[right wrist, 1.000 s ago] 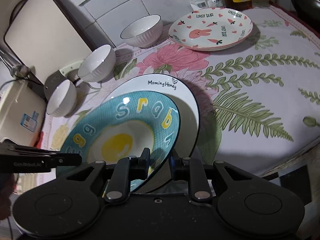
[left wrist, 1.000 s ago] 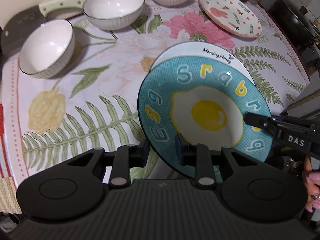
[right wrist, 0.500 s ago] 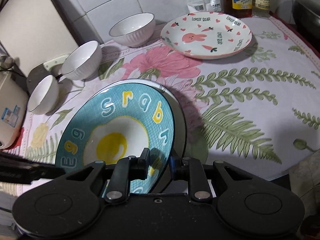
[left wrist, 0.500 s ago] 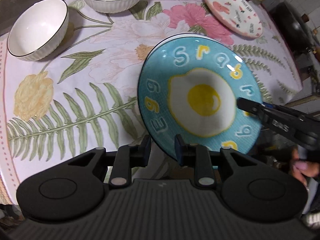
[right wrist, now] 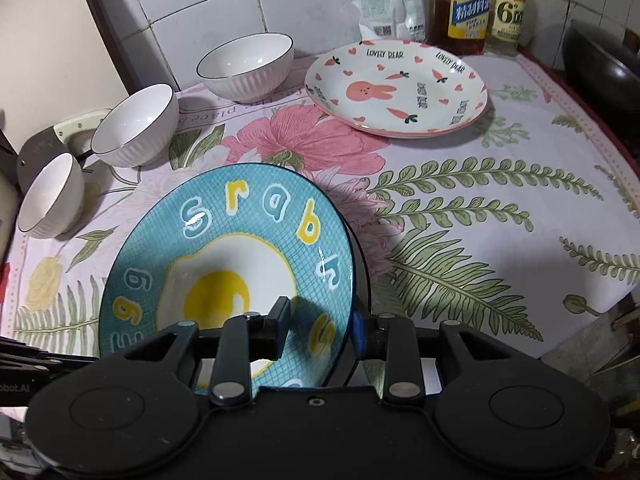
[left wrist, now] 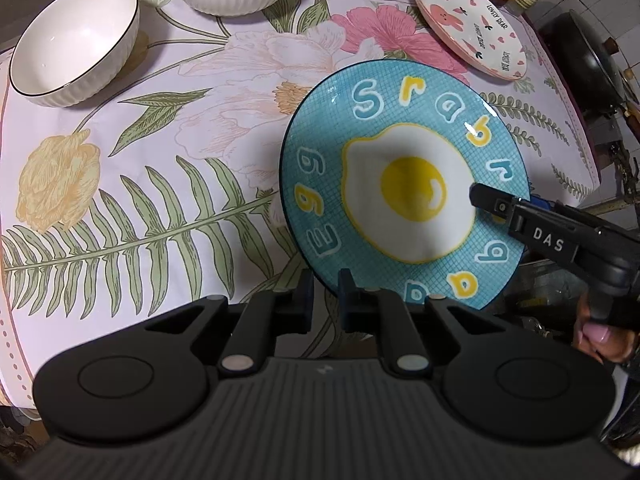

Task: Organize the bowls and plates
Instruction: 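Lower the egg plate into the white plate and open both grippers, then move both grippers toward the pink bunny LOVELY BEAR plate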

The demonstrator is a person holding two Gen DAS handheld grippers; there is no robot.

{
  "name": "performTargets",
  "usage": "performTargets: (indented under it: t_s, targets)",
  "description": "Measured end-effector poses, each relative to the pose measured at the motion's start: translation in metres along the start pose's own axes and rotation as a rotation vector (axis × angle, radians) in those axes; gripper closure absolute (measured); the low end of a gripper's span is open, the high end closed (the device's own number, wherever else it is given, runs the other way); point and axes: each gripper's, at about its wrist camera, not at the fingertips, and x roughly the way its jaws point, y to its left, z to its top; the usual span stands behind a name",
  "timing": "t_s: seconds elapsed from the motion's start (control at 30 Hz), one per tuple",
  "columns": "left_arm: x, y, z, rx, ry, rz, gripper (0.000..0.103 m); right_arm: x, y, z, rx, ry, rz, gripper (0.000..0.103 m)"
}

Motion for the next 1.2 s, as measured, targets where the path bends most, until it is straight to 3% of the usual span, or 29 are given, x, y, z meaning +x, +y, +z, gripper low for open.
performTargets:
  t_s: [0.2, 0.33, 0.63, 0.73, 1.13, 1.2]
  targets:
    - [-0.005, 0.001, -0.002, 0.006, -0.001, 0.028, 0.088, -0.007, 0.01, -0.006, -0.038, -0.025, -0.06, 0.066]
    - [-0.012, 0.004, -0.006, 0.001, -0.016, 0.033, 0.088, -0.019, 0.019, -0.01, -0.11, -0.089, -0.147, 0.059]
    - [-0.039, -0.005, -0.023, 0.029, -0.021, 0.031, 0.082, -0.042, 0.006, -0.018, -0.017, -0.05, 0.012, 0.059]
    - [-0.053, -0.011, -0.028, 0.035, -0.025, 0.002, 0.07, -0.059, 0.006, -0.021, -0.032, -0.057, 0.027, 0.049]
    - [-0.112, -0.049, -0.059, 0.11, -0.108, 0.071, 0.05, -0.133, -0.006, -0.028, -0.152, -0.096, 0.088, 0.026]
    - [-0.12, -0.053, -0.064, 0.111, -0.124, 0.084, 0.047, -0.144, -0.009, -0.028, -0.164, -0.113, 0.089, 0.019]
